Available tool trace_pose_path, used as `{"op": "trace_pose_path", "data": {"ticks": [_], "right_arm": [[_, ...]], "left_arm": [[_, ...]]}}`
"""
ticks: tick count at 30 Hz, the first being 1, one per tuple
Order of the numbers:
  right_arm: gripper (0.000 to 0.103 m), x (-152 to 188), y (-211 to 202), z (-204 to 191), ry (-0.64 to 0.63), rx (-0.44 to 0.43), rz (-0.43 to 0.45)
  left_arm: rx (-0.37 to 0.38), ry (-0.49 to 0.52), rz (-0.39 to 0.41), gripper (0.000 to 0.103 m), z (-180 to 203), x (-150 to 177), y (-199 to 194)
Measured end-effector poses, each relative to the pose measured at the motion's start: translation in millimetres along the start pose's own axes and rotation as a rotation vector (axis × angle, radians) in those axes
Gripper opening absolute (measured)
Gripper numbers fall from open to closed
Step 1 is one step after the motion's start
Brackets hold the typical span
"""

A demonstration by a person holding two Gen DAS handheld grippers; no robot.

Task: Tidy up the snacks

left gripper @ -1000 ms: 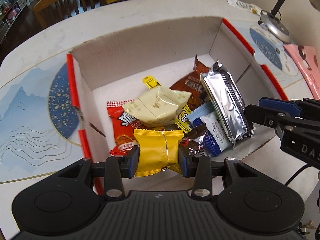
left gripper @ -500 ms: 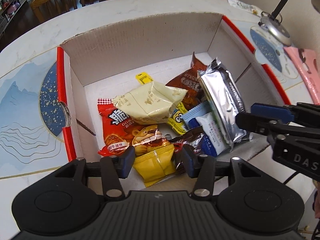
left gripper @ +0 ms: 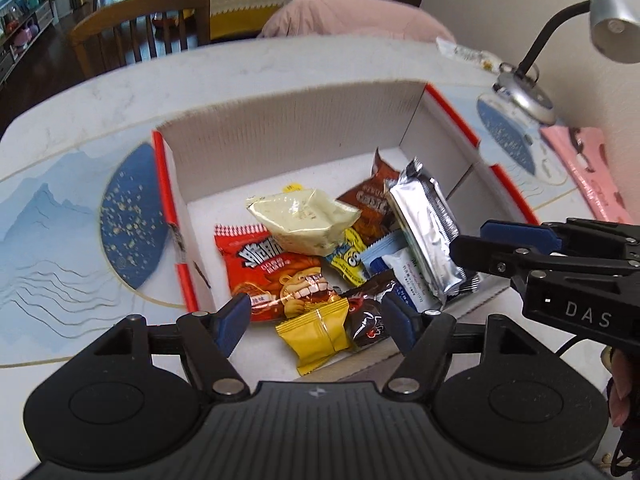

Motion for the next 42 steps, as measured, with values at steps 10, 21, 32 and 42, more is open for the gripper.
{"op": "trace_pose_path", "data": {"ticks": [10, 21, 32, 42], "right_arm": [[0.076, 6.7, -32.1, -35.1, 0.003, -0.023, 0.086], [0.103, 12.2, -63.3, -62.3, 0.024, -0.003, 0.184], [0.103, 24.9, -88.0, -79.6, 0.047, -0.013, 0.273], [0.103, 40.2, -89.7, -79.8, 0.066, 0.007, 0.286]], "left_arm": [[-0.026, -0.030, 0.105, 0.077, -24.5, 10.4, -51.3], [0.015, -0.044, 0.207, 0.096, -41.2, 27.2, -97.9], [0.038, -0.037, 0.251, 0.103, -46.1, 42.5, -122.1], [0.028, -0.010, 0.270, 0.102, -41.8, 49.8, -131.9]]}}
Point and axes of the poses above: each gripper's, at about its wrist camera, not at the fingertips, and y roughly the way its jaws point, z to its right, x to its underside, the point moved 10 cm from there along y, roughly the way its jaws point, and after that the axes turned 14 degrees about y, right-handed, at the moved point
